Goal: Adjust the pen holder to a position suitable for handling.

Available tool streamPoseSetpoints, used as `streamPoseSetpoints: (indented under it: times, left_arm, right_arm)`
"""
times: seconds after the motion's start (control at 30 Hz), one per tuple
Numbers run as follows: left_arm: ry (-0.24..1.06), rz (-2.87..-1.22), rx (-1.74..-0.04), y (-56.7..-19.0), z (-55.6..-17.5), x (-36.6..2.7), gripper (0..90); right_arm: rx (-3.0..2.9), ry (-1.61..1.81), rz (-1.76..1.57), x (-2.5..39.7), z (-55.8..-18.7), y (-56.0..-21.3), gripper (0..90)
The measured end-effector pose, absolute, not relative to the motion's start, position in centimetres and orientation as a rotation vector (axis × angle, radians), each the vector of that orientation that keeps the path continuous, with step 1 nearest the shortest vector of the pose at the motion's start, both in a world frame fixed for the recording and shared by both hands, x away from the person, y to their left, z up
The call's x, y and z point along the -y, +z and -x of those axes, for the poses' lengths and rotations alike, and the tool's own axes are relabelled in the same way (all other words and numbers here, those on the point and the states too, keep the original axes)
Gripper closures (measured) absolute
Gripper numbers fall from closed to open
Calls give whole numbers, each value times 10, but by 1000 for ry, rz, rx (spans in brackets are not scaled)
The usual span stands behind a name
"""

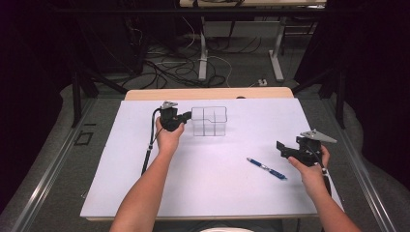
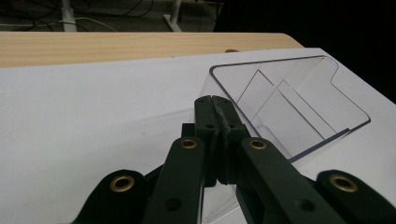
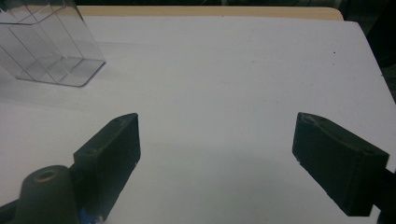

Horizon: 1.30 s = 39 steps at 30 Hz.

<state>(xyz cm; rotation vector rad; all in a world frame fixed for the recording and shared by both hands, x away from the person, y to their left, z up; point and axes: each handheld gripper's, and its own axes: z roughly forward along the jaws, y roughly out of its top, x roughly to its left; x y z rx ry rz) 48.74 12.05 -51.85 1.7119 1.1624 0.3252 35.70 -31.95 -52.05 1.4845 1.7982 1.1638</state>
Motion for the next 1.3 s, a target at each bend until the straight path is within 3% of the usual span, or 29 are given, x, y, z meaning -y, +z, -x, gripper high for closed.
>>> streamPoseSetpoints:
  times: [0.63, 1.07, 1.3]
  left_arm:
    - [318, -1717, -1145, -515, -484, -123, 848]
    - [362, -1685, -1137, -505, -474, -131, 583]
    - [387, -1653, -1116, -500, -465, -135, 486]
  right_arm:
    - [-1804, 1154, -1464, 321, -357, -518, 150]
    - [-1799, 1160, -1427, 318, -356, -514, 151]
    - [-1789, 1159, -1425, 317, -355, -513, 152]
